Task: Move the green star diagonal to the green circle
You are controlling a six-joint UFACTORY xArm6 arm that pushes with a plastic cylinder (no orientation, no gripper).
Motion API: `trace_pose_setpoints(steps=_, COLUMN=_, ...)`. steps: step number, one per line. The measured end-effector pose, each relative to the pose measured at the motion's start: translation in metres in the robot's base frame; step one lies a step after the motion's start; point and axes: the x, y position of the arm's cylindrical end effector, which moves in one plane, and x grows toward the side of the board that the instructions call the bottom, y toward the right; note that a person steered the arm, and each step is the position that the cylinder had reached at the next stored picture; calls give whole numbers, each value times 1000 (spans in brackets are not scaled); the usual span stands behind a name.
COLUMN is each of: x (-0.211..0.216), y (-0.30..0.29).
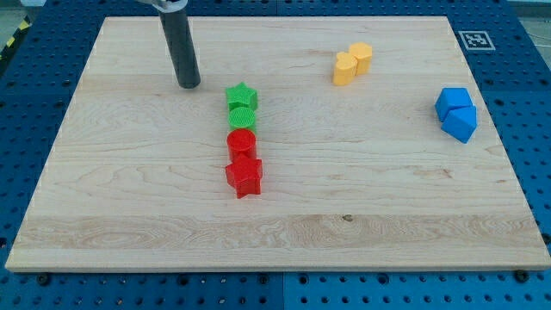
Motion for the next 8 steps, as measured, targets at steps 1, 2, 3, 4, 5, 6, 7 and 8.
trace_pose_setpoints(steps=1, x=15, y=2)
trace_pose_setpoints(steps=2, x=26, y=29)
trace_pose_setpoints(steps=3, x=28, y=57)
trace_pose_setpoints(steps=4, x=28, y=59)
trace_pose_setpoints(steps=5, x=33, y=59)
trace_pose_setpoints(steps=6, x=40, y=63)
trace_pose_setpoints(steps=7, x=42, y=84)
trace_pose_setpoints(steps=8, x=42, y=102)
